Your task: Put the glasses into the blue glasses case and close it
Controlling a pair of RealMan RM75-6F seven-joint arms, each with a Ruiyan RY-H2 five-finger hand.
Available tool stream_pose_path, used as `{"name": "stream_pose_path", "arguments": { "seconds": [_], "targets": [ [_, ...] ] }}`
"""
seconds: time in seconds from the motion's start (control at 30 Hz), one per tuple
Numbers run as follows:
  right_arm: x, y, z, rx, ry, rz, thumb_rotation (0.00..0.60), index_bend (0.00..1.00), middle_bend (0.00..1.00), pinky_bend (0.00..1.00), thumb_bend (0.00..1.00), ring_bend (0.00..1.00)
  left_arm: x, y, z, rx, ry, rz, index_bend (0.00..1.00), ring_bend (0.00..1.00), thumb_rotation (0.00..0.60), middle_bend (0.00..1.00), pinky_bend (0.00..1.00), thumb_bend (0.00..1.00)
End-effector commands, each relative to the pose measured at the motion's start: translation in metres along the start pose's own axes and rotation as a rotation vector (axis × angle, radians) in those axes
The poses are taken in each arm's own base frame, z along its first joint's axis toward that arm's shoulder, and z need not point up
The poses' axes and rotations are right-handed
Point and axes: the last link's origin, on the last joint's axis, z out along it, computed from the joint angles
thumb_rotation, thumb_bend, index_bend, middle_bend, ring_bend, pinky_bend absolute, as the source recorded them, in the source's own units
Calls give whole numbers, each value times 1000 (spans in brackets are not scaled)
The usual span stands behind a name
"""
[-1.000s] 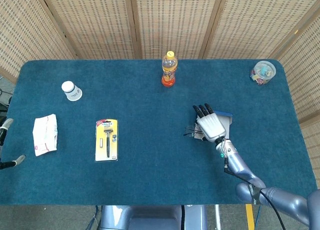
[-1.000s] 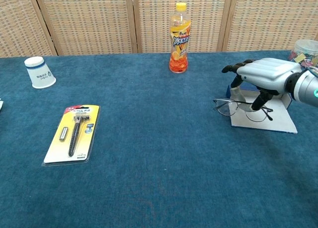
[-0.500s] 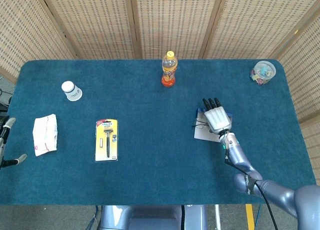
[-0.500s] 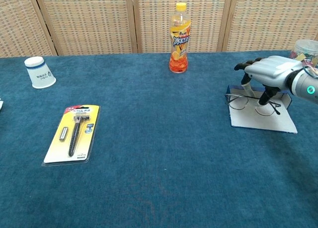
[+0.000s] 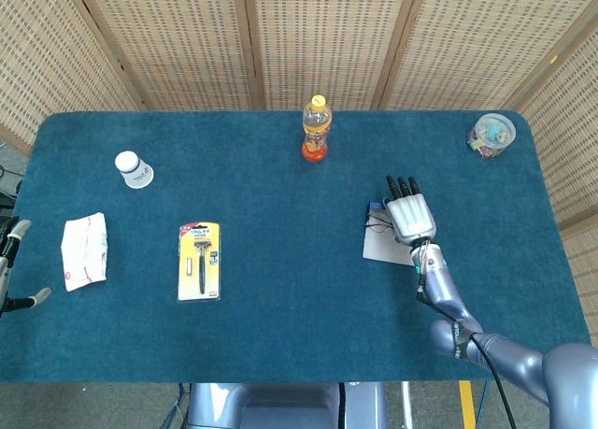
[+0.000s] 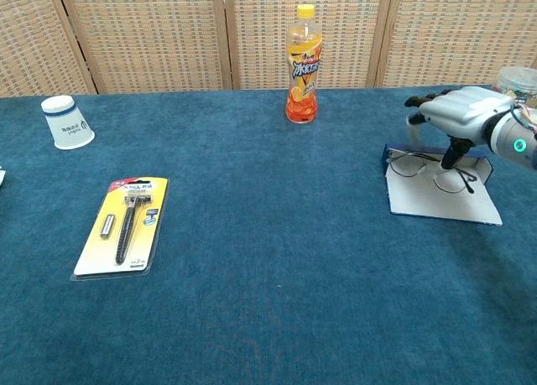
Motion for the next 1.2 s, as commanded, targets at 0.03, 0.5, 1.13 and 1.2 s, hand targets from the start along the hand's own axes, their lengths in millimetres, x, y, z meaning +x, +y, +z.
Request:
{"name": "stream_pose_path", "arguments": {
  "seconds": [0.03,0.5,1.13,1.2],
  "targets": [
    [5,1,-2,-11,29,3,600,45,0,61,236,0,0,0,-1,-1,1,0,0,0,600,0,0,0],
    [17,6,-18,1,69,100,600,0,0,61,106,0,1,0,-3,-11,5,-3,0,0,600,0,0,0],
    [-1,18,-1,-64,85,87,600,0,0,61,106,0,-1,1,1,2,0,3,0,0,600,0,0,0],
    [-3,15,0,-61,83,75,600,0,0,61,107,0,-1,1,2,4,-2,2,0,0,600,0,0,0]
  ]
}}
